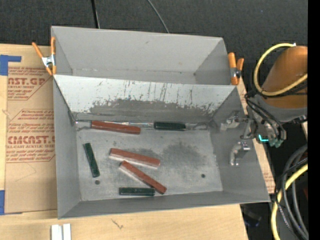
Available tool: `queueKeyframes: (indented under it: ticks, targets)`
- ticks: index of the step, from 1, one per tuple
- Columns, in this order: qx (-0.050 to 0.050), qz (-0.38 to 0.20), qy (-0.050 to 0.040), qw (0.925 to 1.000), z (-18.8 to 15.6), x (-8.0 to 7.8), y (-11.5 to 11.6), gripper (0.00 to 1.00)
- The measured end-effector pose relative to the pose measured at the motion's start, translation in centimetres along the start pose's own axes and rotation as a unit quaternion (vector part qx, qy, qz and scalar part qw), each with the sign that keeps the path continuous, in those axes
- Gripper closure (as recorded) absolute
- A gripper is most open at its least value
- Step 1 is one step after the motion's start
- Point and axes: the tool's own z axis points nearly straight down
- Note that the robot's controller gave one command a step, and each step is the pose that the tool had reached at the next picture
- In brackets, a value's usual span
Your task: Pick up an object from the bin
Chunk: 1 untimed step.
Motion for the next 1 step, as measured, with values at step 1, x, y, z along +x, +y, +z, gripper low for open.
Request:
queueKeyframes:
  ticks: [1]
  targets:
    - [0.001, -0.001, -0.0039, 1.0, -0.44, -0.2, 0.1, 1.0]
